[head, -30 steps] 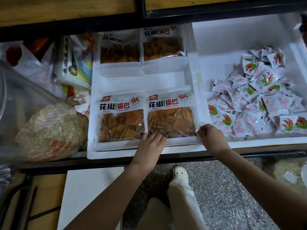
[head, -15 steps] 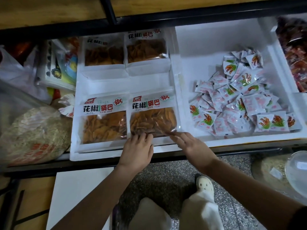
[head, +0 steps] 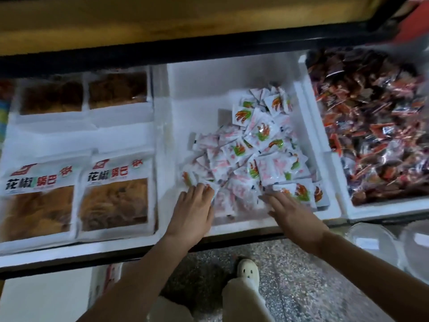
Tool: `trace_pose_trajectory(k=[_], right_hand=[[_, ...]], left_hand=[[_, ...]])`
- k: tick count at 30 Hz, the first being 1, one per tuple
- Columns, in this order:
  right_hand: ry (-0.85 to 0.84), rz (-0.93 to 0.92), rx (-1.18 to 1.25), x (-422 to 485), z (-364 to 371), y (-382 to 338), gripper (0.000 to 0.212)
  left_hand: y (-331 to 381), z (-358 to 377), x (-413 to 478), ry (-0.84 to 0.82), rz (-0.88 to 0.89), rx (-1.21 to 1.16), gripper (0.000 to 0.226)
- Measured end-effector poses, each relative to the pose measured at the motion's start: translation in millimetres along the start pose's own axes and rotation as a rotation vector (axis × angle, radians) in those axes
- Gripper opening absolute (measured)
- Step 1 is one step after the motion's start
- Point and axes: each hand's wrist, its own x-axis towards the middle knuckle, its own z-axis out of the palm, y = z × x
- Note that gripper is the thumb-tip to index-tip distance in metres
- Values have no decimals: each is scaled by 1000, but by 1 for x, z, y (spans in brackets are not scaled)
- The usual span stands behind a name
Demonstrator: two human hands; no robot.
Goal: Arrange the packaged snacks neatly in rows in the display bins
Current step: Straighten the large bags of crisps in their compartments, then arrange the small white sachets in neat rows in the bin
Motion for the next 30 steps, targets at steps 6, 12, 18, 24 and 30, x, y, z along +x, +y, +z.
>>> trace_pose_trajectory(k=[6, 12, 18, 24, 30], right_hand=[[-74, 80, -223, 24, 3, 71, 110], [-148, -166, -442, 76, 32, 91, 133], [-50, -224, -499, 118, 34, 120, 111], [-56, -122, -501, 162, 22, 139, 102], [-36, -31, -453, 208, 4, 147, 98]], left_hand=[[13, 31, 59, -15, -31, 21, 53], [23, 71, 79, -91, 169, 174, 90], [4, 78, 113, -13, 143, 186, 89], [-18, 75, 157, -27, -63, 335, 83], [-36, 63, 200, -69, -154, 370, 76]])
